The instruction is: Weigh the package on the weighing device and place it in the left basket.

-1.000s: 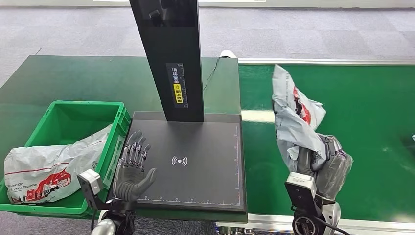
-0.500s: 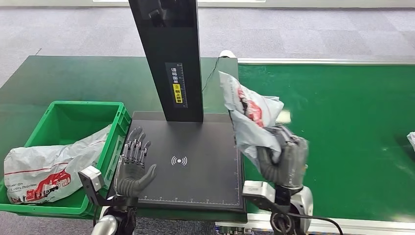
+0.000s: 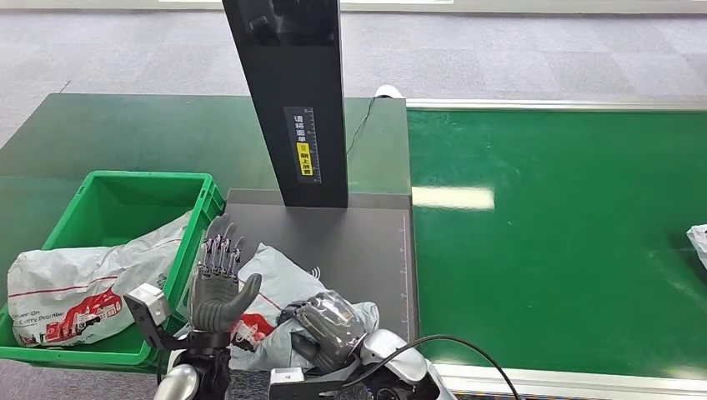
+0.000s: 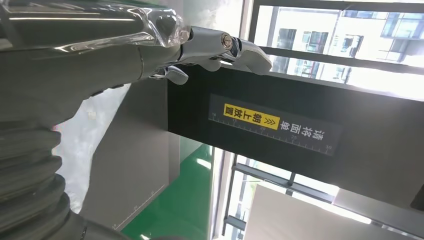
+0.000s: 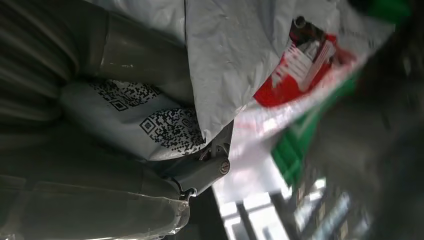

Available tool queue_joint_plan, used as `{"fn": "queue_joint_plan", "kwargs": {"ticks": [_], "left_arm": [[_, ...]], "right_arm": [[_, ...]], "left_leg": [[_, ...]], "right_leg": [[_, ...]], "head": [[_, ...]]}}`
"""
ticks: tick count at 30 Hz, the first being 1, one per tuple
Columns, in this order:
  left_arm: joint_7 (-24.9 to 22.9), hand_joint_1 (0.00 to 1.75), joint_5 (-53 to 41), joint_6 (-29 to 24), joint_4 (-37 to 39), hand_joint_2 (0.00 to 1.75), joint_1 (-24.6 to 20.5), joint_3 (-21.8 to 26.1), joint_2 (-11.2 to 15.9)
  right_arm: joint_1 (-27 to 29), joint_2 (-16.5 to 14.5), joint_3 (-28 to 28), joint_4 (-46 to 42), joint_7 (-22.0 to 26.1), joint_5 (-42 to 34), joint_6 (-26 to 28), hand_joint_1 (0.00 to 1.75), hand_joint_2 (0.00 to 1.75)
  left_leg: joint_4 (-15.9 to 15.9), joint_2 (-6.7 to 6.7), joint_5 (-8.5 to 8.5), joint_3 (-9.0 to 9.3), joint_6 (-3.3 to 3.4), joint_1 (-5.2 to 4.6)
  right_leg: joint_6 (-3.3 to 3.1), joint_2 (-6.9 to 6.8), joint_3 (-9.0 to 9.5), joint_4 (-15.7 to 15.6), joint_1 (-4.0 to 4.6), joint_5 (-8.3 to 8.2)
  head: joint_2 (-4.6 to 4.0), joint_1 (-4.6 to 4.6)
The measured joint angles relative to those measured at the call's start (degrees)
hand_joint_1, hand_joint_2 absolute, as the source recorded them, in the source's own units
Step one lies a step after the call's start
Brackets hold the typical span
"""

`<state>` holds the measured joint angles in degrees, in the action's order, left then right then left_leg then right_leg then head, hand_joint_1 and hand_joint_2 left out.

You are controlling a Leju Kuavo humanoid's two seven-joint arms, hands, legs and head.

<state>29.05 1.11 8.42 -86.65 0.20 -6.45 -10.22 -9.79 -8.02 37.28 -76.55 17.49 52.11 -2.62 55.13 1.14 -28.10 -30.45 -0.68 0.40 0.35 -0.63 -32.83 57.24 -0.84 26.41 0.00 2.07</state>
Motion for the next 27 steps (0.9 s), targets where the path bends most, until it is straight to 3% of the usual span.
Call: {"fn": "queue_joint_plan", "kwargs": {"ticks": [9, 13, 14, 17, 18, 23, 27], "left_arm": [[-0.29, 0.0, 0.07, 0.15, 0.01, 1.75, -0.01, 0.34, 0.14], [-0.89, 0.0, -0.01, 0.28, 0.17, 1.75, -0.18, 0.49, 0.15], [-1.04, 0.0, -0.06, 0.32, 0.28, 1.75, -0.28, 0.54, 0.15], [-1.23, 0.0, -0.15, 0.39, 0.65, 1.75, -0.55, 0.64, 0.15], [-1.24, 0.0, -0.21, 0.44, 0.75, 1.75, -0.59, 0.67, 0.15], [-1.14, 0.0, -1.24, 1.32, 0.48, 1.75, 0.6, 0.86, 0.23], [-1.05, 0.0, -2.17, 1.81, -0.27, 1.75, 1.67, 0.87, 0.27]], "right_arm": [[-3.91, -0.21, 2.55, 8.3, -2.25, -1.2, -3.07, 1.75, 1.75], [-5.7, -0.72, 2.85, 10.94, -6.16, -1.12, -4.66, 1.75, 1.75], [-6.24, -0.92, 2.87, 11.79, -6.72, -1.23, -4.57, 1.59, 1.75], [-7.16, -1.27, 2.81, 13.56, -6.92, -1.67, -3.08, 0.28, 1.75], [-7.21, -1.31, 2.68, 13.79, -6.63, -2.0, -1.77, 0.0, 1.75], [-3.97, -1.42, -1.68, 10.39, -3.29, -7.6, 8.79, 0.0, 1.75], [-1.92, -1.29, -5.75, 4.55, -2.33, -10.21, 10.76, 0.0, 1.75]], "left_leg": [[0.01, 0.05, 0.01, 0.2, 0.0, 0.02], [0.0, 0.14, -0.01, 0.43, -0.01, 0.02], [-0.01, 0.15, -0.02, 0.54, -0.01, 0.02], [-0.02, 0.15, -0.1, 0.79, -0.01, 0.02], [-0.02, 0.14, -0.11, 0.83, -0.01, 0.02], [-0.01, 0.07, 0.02, 0.77, 0.04, 0.01], [0.01, 0.09, 0.03, 0.68, 0.05, 0.01]], "right_leg": [[-0.02, 0.01, 0.14, 0.0, 0.02, -0.02], [-0.02, 0.06, 0.33, -0.01, 0.02, -0.01], [-0.02, 0.06, 0.43, -0.02, 0.02, 0.0], [-0.02, 0.06, 0.73, -0.04, 0.02, 0.03], [-0.02, 0.06, 0.78, -0.04, 0.02, 0.03], [0.01, 0.03, 0.75, -0.03, 0.0, -0.04], [0.02, 0.03, 0.62, -0.03, 0.0, -0.08]], "head": [[0.0, 0.01], [0.0, 0.01], [0.0, 0.01], [0.0, 0.01], [0.0, 0.01], [0.0, -0.01], [0.0, 0.01]]}}
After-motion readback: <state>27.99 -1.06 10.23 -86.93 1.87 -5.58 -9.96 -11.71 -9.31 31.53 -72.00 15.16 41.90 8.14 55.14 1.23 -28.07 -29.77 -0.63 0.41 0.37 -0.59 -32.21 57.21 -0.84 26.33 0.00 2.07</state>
